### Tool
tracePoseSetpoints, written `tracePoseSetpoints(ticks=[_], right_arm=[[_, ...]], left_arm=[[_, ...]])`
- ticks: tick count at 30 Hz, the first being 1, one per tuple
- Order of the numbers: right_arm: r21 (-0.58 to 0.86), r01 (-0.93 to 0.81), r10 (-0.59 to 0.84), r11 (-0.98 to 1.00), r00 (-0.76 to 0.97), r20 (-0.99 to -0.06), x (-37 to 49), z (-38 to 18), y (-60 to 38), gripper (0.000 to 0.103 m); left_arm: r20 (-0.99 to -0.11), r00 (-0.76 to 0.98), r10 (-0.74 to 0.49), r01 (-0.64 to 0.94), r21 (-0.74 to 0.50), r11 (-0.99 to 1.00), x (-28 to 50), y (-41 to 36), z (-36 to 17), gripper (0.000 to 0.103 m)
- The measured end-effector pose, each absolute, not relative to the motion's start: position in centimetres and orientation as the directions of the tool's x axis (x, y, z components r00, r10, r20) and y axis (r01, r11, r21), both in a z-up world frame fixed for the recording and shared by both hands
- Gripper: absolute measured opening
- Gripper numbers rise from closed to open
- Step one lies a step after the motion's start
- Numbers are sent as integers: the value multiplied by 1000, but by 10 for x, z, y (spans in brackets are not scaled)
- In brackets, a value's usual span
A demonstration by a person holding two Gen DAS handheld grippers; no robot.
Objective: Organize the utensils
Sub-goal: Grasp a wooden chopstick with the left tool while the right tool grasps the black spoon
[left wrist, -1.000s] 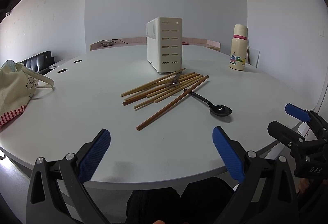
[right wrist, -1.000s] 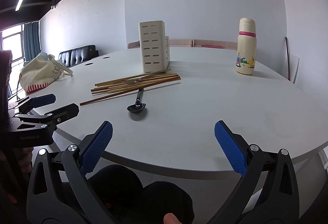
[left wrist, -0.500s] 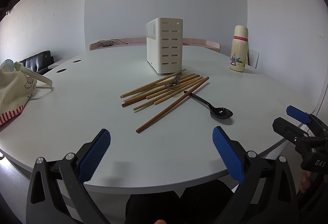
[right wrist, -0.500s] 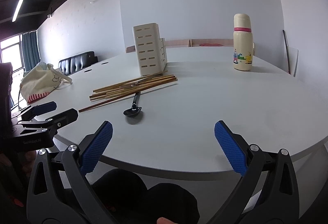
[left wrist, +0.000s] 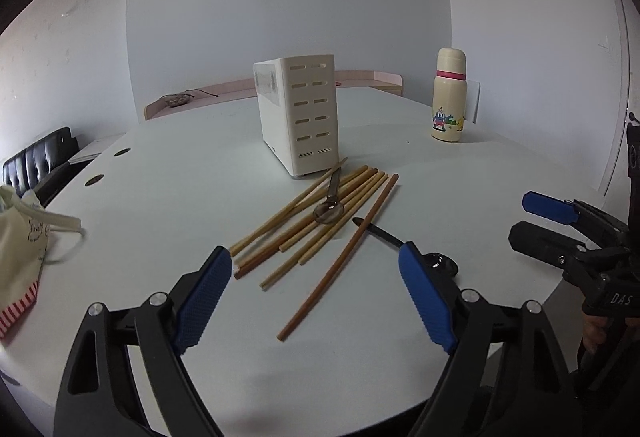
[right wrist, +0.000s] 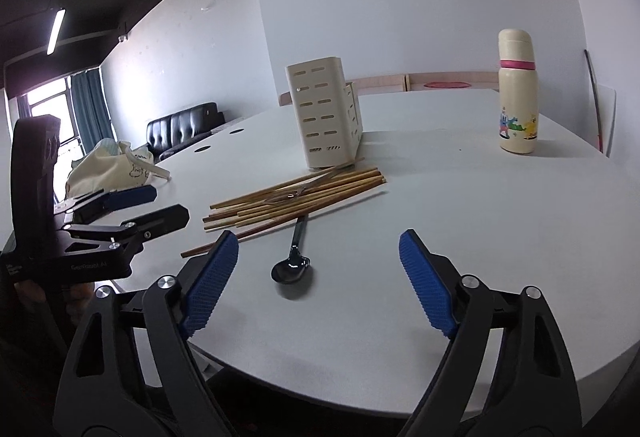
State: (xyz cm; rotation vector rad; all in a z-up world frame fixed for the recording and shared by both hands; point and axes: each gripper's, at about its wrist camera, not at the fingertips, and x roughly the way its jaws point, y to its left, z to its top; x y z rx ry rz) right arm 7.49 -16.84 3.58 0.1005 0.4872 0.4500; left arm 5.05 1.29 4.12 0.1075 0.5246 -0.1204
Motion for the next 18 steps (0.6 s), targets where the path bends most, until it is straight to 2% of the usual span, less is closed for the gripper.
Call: tracePoseSetpoints(ticks=[5, 6, 12, 18], right_arm=[[226, -430, 484, 874, 729, -484, 108, 43, -152, 63], [241, -428, 489, 871, 711, -505, 116, 42, -150, 58], [306, -427, 521, 851, 608, -599, 154, 34, -139, 44], [319, -403, 504, 858, 538, -676, 178, 23, -128, 36]], left_arm=[[-532, 841, -103, 211, 146, 967, 80, 19, 59, 71], [-544, 831, -119, 240, 157, 958, 87, 19, 63, 70], [-620, 774, -130, 339, 232, 912, 141, 21, 69, 58], [-720, 676, -156, 421, 203, 884, 191, 21, 51, 52]])
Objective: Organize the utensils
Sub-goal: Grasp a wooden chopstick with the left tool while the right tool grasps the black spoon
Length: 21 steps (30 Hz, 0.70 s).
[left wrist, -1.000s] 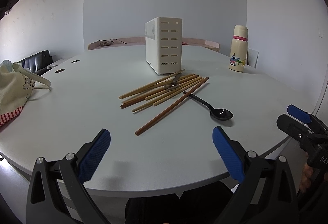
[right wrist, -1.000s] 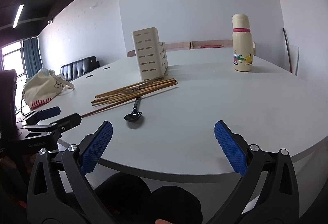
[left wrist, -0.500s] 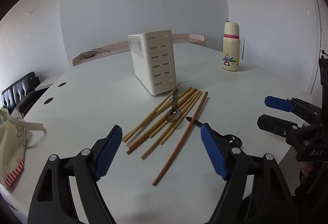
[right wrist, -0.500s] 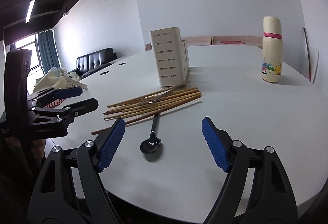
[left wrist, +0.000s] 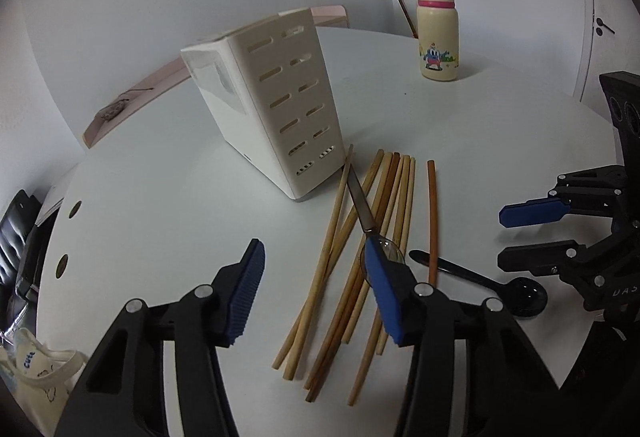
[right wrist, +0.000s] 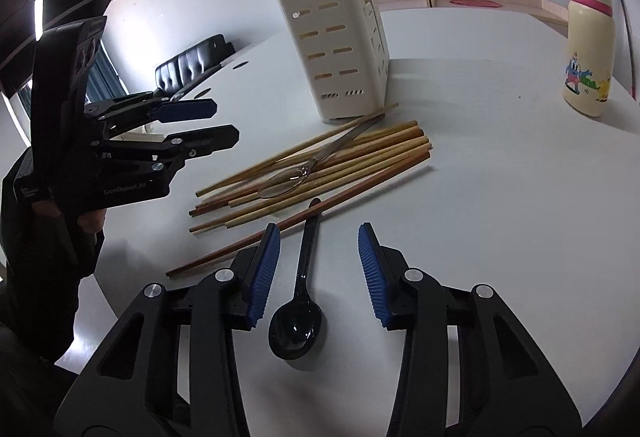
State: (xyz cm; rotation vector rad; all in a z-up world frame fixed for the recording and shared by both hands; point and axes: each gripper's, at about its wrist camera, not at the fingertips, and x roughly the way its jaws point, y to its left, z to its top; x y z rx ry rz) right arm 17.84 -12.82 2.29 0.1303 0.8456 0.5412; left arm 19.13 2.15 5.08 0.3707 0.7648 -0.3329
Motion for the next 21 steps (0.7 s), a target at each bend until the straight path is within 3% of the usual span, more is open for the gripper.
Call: tracePoseSetpoints(ticks=[5, 10, 13, 21], right_arm=[[337, -410, 513, 848, 474, -716, 190, 17, -118, 35], [321, -413, 497, 852, 446, -745, 194, 14, -107, 32], [313, -417, 490, 853, 436, -755, 194, 15, -104, 30], [278, -440, 465, 854, 402, -789, 200, 13, -96, 23]], left_arm=[[-782, 592, -194, 474, 142, 869, 221, 18, 37, 45], [-808, 540, -234, 511, 94, 854, 241, 11, 32, 45], [-841, 462, -279, 542, 19, 840, 255, 8, 27, 38], [-869, 416, -268, 543, 1, 840, 273, 4, 13, 25]])
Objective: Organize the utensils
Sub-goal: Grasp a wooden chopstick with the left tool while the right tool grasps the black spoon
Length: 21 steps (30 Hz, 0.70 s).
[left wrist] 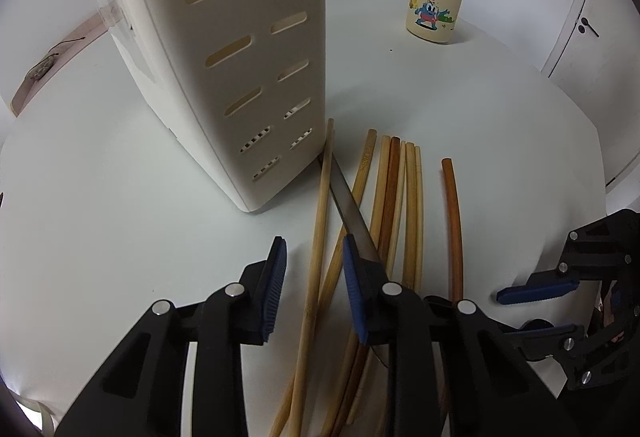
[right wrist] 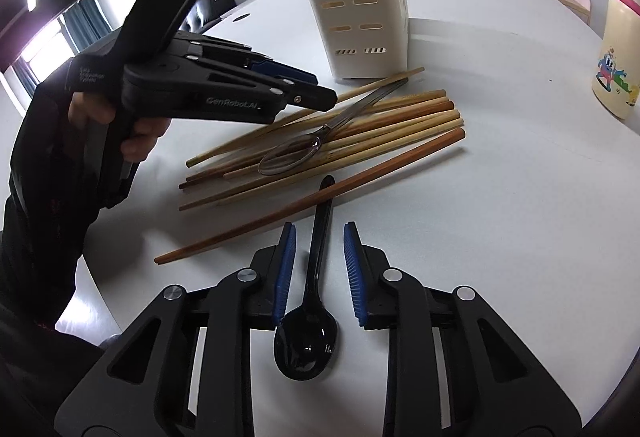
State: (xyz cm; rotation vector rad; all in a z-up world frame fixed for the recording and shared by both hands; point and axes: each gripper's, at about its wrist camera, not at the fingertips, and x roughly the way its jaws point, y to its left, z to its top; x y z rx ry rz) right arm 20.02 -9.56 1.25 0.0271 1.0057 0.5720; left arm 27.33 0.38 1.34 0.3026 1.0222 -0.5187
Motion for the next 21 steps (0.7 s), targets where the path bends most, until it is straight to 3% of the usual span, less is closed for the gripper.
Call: tracePoseSetpoints(ticks=[8, 15, 21], right_arm=[[271, -440, 454, 856, 392, -800, 205, 7, -91, 22], [246, -438, 431, 865, 396, -811, 206, 6, -87, 11], [236, -434, 418, 869, 391, -820, 206, 8, -87, 8]], left_arm=[[-875, 411, -255, 541, 9, 841, 275, 4, 11, 22], [-883, 400, -248, 536, 6, 844, 282, 4, 6, 10], [-883, 395, -254, 536, -3, 844, 283, 3, 6, 10]])
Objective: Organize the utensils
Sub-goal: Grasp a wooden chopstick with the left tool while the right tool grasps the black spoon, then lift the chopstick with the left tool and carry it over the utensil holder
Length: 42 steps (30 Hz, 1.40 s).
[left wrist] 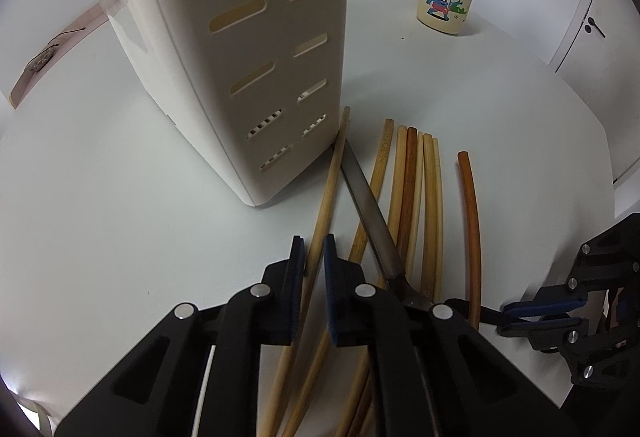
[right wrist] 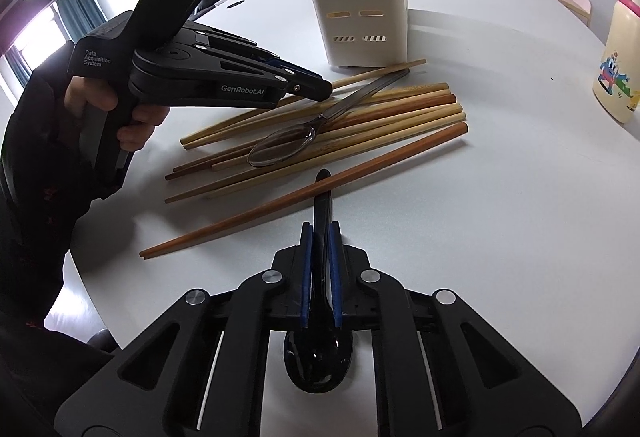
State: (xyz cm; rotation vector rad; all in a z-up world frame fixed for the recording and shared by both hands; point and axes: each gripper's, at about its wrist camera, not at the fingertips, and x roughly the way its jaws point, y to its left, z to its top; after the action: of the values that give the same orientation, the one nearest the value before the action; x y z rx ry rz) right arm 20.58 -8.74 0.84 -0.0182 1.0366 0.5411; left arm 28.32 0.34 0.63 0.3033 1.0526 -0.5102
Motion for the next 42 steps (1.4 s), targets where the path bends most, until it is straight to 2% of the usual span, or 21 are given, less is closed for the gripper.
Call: tracePoseSetpoints(ticks=[12, 16, 26, 36, 42], right_arm=[[261, -393, 423, 882, 416, -805, 190, 14, -111, 7], [309, -363, 453, 879, 438, -776, 182, 16, -126, 7], [444, -412, 605, 796, 532, -592, 176, 36, -141, 7], [452, -524, 686, 722, 629, -366, 187, 86, -137, 7], [453, -531, 681, 716, 675, -286, 212, 114, -135, 7]], left_arm=[[-859, 440, -260, 517, 6, 856, 252, 23, 22, 9], [-846, 462, -266, 506, 5, 863, 235, 34, 27, 7], [-768, 571, -291, 453, -1, 892, 206, 51, 51, 6], [-578, 734, -358, 419, -29, 907, 164, 71, 111, 6], [-490, 793, -361, 413, -2, 911, 163, 55, 142, 6]])
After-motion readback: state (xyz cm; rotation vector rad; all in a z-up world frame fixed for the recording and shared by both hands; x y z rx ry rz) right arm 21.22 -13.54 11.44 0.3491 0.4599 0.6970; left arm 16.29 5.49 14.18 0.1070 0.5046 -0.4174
